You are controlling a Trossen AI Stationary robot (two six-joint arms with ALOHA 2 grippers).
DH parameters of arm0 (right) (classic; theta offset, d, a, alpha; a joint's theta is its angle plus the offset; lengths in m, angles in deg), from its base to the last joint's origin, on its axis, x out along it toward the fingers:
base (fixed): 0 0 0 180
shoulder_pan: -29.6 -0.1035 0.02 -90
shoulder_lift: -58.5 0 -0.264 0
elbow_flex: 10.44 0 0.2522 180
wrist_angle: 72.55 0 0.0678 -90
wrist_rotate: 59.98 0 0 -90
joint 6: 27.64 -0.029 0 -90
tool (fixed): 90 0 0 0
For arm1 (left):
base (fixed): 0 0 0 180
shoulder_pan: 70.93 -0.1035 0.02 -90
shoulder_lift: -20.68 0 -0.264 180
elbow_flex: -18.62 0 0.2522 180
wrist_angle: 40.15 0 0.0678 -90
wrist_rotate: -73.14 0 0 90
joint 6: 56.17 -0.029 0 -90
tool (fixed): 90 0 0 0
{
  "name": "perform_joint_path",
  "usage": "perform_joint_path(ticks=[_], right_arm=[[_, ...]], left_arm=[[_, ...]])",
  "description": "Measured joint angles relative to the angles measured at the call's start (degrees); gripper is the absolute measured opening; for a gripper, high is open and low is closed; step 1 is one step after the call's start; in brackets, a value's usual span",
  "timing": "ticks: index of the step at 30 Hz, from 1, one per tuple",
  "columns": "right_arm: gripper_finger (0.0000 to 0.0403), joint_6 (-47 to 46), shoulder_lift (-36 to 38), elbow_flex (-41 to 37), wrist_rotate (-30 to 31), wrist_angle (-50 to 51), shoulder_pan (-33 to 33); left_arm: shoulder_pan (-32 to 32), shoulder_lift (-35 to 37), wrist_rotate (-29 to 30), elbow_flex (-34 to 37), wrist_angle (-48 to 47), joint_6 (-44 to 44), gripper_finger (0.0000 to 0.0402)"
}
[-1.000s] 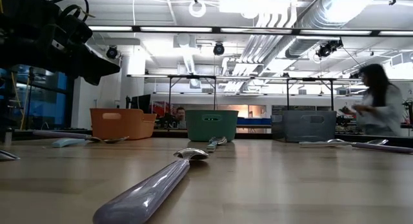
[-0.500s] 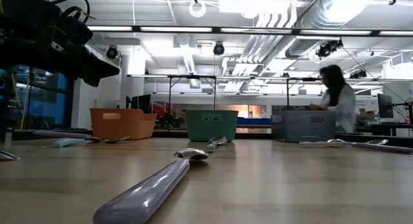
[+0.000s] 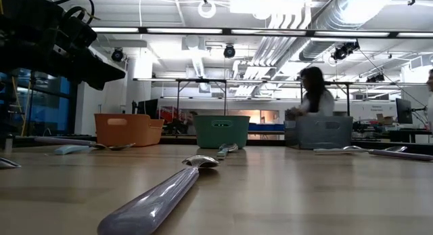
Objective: Sort silverware by color (type)
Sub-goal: Put the purple spoon into the orange bin
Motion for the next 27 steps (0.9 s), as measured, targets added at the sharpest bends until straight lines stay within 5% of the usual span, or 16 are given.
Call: perform_joint_path(ticks=[14, 27], right_arm=[[0.0139, 0.24, -0.04, -0.02, -0.10, -0.19, 0.00], [0.0010, 3.21, 0.01, 0.07, 0.13, 0.04, -0.02]], left_arm=[[0.00, 0.00, 0.00, 0.00, -0.11, -0.02, 0.0001], [0.00, 0.00, 0.00, 0.02, -0.46, -0.02, 0.0001]])
